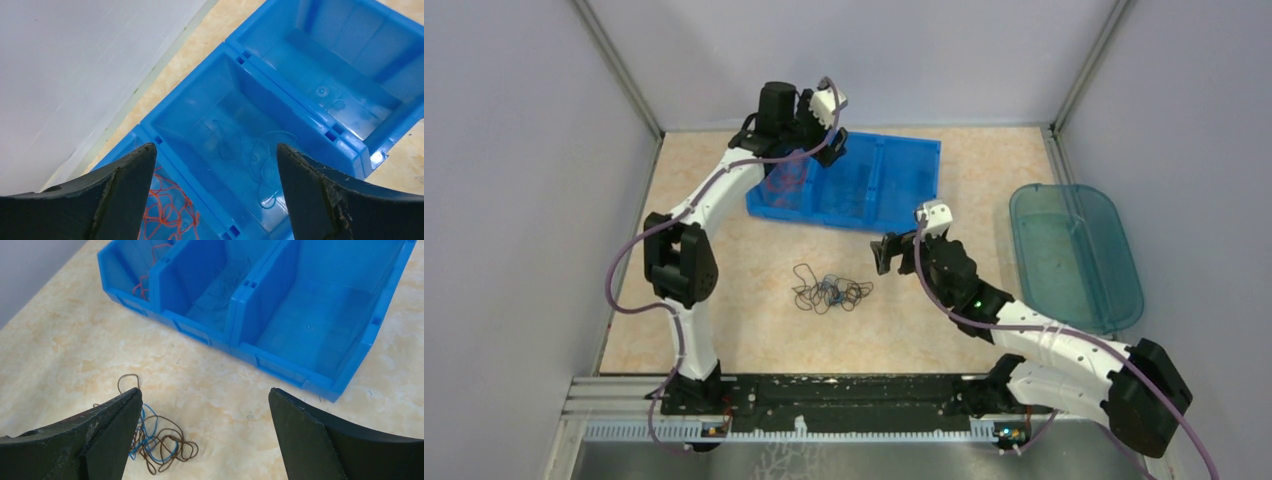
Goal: Untangle the cables
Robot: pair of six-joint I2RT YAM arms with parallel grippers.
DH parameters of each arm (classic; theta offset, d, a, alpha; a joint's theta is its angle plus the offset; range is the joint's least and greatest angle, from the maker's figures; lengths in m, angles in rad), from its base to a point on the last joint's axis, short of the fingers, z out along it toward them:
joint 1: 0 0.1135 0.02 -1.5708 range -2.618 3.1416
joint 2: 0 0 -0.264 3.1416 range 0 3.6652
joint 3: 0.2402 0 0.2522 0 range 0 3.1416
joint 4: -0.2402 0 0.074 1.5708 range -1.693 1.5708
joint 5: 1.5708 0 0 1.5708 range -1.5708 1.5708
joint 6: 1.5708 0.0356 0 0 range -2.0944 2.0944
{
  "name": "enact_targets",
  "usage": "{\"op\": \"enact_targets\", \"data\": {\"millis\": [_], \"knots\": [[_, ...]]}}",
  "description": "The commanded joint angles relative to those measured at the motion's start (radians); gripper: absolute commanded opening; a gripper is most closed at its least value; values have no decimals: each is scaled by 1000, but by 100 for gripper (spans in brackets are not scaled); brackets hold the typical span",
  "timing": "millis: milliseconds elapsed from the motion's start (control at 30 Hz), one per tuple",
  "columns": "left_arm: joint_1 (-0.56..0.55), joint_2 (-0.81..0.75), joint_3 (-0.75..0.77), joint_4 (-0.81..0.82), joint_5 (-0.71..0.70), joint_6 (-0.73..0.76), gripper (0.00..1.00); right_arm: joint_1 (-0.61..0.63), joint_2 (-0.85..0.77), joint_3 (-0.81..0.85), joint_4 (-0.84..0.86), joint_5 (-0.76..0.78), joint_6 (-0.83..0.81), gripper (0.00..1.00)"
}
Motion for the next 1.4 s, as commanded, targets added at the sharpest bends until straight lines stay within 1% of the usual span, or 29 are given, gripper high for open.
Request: {"op": "enact_targets", "data": {"millis": [0,33,100,167,267,367,467,567,767,933,1100,1233,1367], "knots": [[-8,-93,61,-84,-13,19,97,-16,8,67,-77,1,27,98],[-8,-126,44,-113,11,27,99,-17,12,72,-86,-9,34,97],[-7,-201,-4,-183,73,43,100,-18,21,79,-90,-44,45,96],[-8,-306,-100,-236,136,54,100,-17,46,83,-72,-128,51,94],[-7,-438,-233,-302,186,84,100,-17,122,115,-65,-252,50,90],[-6,-526,-317,-372,181,115,100,-16,222,161,-74,-377,50,87],[12,-582,-355,-405,162,100,100,-4,320,213,-99,-458,34,86],[36,-610,-361,-421,158,67,100,18,407,271,-128,-512,13,85],[59,-647,-391,-410,137,29,100,65,528,365,-191,-534,-30,83],[69,-660,-398,-413,138,21,100,69,555,368,-178,-573,-41,74],[73,-673,-415,-412,147,26,100,73,583,375,-171,-601,-49,59],[74,-680,-426,-412,153,36,100,80,613,393,-173,-612,-48,54],[74,-687,-436,-411,158,42,100,87,630,404,-175,-615,-50,52]]}}
